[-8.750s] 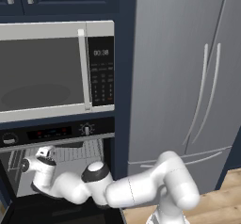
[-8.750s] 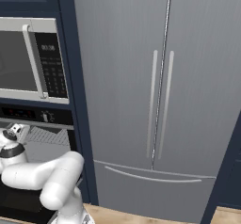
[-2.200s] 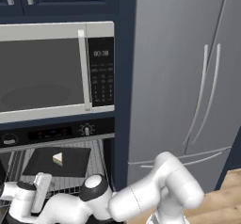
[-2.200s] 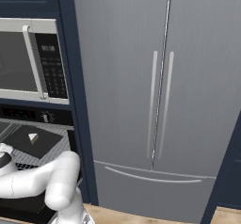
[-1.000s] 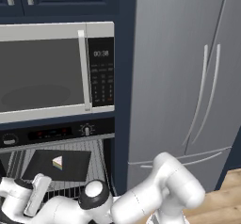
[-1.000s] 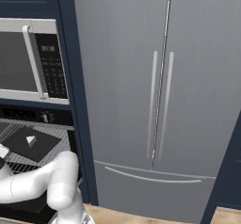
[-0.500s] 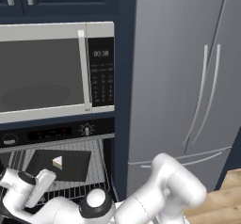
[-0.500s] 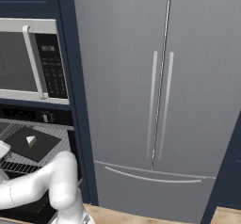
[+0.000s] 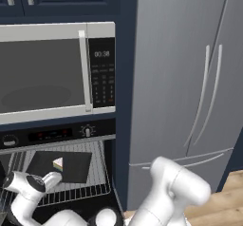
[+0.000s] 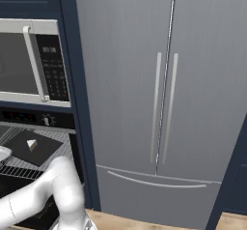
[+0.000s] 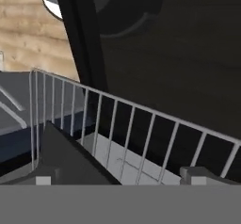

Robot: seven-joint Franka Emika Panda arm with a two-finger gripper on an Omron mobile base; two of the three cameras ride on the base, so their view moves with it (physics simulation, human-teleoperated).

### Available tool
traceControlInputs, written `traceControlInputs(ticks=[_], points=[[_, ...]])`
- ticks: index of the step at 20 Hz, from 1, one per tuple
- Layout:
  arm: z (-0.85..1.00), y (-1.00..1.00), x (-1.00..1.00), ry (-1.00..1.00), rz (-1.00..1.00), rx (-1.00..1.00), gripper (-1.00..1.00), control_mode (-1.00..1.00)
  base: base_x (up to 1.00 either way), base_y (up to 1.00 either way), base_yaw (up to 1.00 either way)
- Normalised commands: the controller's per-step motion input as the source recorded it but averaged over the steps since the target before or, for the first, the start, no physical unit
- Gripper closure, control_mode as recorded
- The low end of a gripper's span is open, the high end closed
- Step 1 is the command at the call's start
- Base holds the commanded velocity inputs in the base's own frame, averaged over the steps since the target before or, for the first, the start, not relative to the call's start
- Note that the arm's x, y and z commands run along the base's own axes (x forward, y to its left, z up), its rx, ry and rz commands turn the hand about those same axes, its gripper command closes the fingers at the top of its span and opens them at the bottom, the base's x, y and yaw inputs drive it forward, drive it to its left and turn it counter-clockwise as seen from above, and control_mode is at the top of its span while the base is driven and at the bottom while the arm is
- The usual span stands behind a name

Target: Take the baked cake out of the oven and place it on the plate for cooling. Then close the oven door.

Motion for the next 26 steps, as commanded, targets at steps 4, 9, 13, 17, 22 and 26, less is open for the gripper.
traceControlInputs(ticks=[4, 9, 13, 17, 22, 26], points=[[0.28, -0.31, 0.04, -0.01, 0.01, 0.25, -1.0, -1.0, 0.0, 0.0, 0.0], [0.26, -0.24, 0.11, 0.0, 0.05, 0.13, -1.0, -1.0, 0.0, 0.0, 0.0], [0.21, -0.17, 0.22, 0.0, 0.07, 0.03, -1.0, -1.0, 0.0, 0.0, 0.0], [0.24, -0.13, 0.3, 0.0, 0.06, 0.0, -1.0, -1.0, 0.0, 0.0, 0.0], [0.09, -0.01, 0.25, 0.0, 0.04, 0.08, -1.0, -1.0, 0.0, 0.0, 0.0], [-0.08, 0.0, 0.07, -0.04, 0.05, 0.08, -1.0, -1.0, 0.0, 0.0, 0.0]])
